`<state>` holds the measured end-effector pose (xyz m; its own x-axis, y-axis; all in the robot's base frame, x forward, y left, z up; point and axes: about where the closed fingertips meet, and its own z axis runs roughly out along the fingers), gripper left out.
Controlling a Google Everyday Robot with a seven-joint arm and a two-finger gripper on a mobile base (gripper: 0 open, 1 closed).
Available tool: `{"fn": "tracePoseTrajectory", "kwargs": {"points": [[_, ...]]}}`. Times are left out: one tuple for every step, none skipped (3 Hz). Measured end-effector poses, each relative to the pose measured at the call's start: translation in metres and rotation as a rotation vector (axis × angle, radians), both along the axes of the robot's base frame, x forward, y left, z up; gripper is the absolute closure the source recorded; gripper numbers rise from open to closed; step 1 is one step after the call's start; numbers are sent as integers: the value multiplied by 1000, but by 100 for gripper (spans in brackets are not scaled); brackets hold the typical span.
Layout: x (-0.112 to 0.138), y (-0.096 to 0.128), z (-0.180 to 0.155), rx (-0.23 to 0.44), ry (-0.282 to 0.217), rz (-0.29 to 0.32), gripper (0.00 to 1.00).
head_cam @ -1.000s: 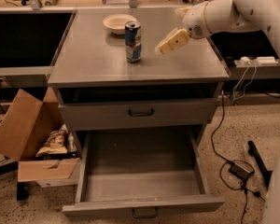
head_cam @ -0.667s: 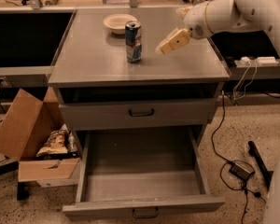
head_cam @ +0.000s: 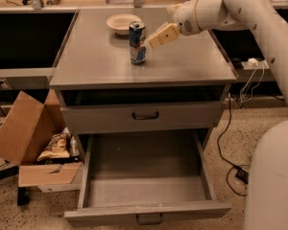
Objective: Place redbull can into middle drawer
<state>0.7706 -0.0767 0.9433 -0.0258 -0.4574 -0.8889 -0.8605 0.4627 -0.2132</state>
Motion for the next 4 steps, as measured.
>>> {"fn": "tracePoseTrajectory", "kwargs": {"points": [[16, 25, 13, 79, 0, 28, 0], [26, 51, 24, 125, 9, 57, 0], [28, 72, 27, 150, 34, 87, 0], [20, 85, 30, 164, 77, 102, 0]]}}
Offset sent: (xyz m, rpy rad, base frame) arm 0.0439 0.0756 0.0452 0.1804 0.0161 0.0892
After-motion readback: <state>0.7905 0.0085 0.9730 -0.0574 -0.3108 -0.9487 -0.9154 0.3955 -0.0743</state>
